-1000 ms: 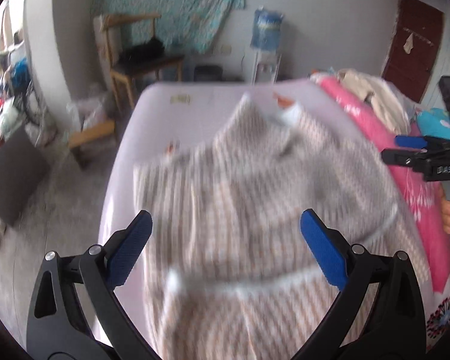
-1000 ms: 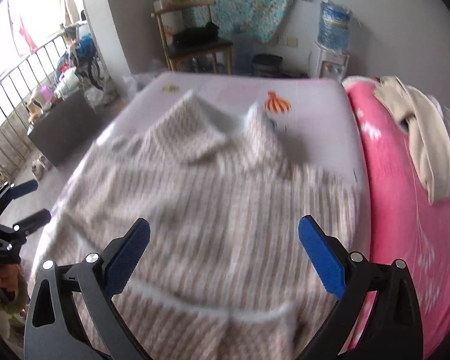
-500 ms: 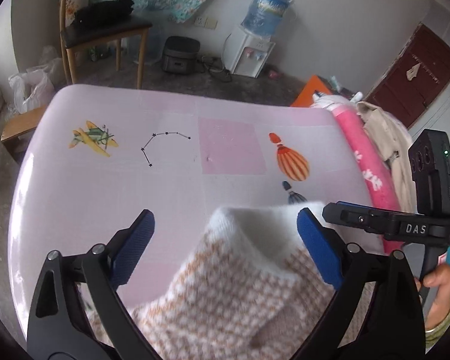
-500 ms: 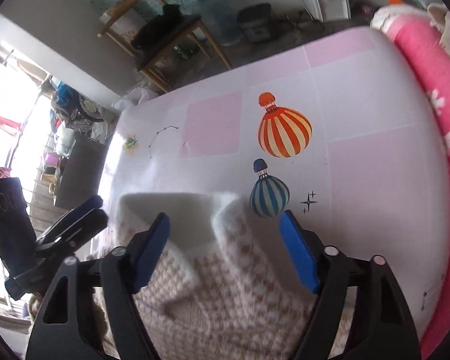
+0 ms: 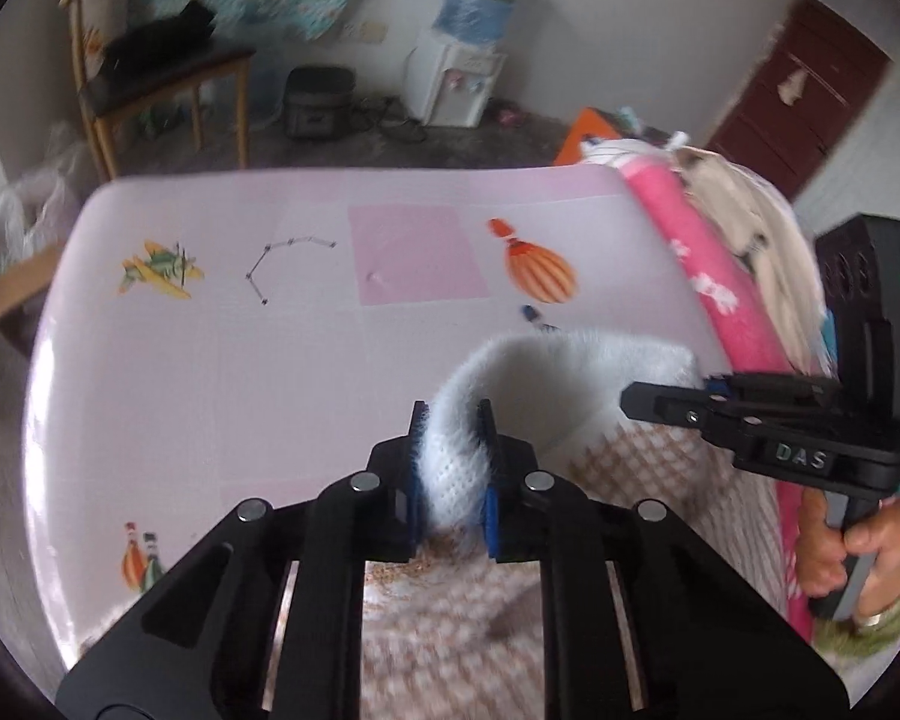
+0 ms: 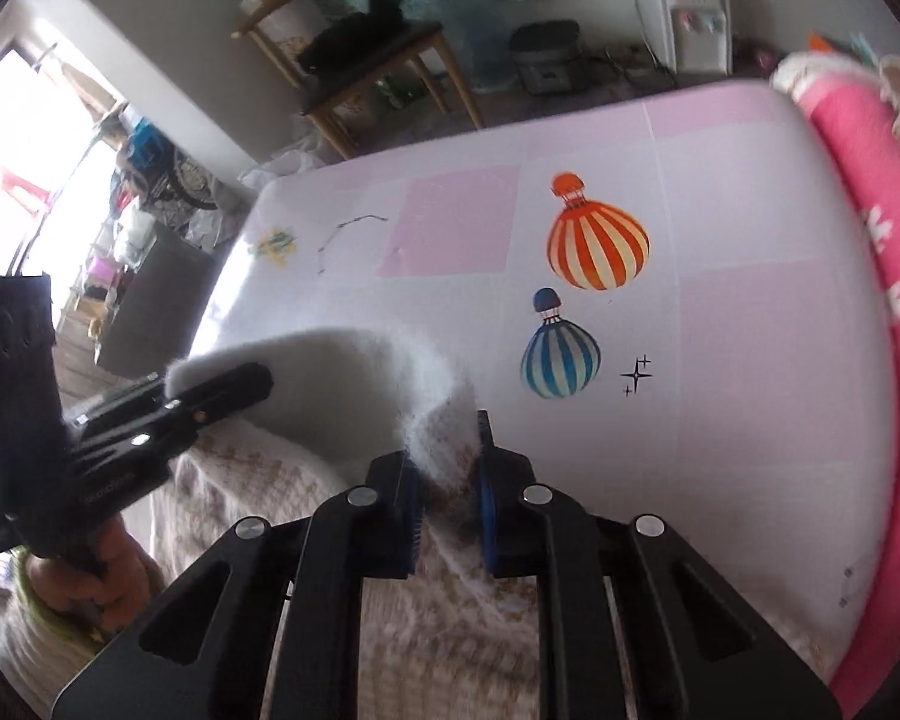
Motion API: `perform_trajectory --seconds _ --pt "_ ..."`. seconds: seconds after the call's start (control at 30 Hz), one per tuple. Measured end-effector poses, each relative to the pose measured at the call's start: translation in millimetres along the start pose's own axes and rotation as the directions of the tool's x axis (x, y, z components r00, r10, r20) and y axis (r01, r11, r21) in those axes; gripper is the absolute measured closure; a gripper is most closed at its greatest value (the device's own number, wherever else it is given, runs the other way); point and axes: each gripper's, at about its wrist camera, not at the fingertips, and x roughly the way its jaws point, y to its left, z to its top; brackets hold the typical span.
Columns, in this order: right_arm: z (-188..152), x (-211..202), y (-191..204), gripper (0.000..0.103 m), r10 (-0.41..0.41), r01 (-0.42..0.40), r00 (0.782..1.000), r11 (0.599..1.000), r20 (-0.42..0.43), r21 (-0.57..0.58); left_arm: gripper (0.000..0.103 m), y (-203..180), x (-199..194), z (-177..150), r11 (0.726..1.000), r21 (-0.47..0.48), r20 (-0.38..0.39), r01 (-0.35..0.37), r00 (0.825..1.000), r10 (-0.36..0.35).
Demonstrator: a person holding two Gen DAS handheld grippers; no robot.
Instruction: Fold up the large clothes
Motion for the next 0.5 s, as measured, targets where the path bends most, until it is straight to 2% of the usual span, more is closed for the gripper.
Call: perform_trajectory --seconds 0.1,0.23,0.37,0.5 --pt "-25 -27 23 0.088 -0.032 0.036 0.999 0.992 0.039 -0.124 0.09 -19 -34 -20 0.997 0.081 0.03 0.007 0.999 -0.01" --pt "-64 -42 40 0.087 -0.068 0.078 0.996 0.973 0.053 -0.217 0.091 -35 -60 -65 0.989 0.147 0.01 0.03 0.999 -0.032" --pt "-98 -44 39 0.08 -0.077 0.083 0.996 0.966 0.035 -0.247 0.091 -44 -61 -114 0.976 0.216 -0.014 0.002 1.0 0.001" --pt "-117 -48 33 0.069 -0.061 0.056 0.998 0.97 -0.012 -0.235 0.091 -41 -48 -141 0.977 0.215 -0.037 -0.014 0.999 0.022"
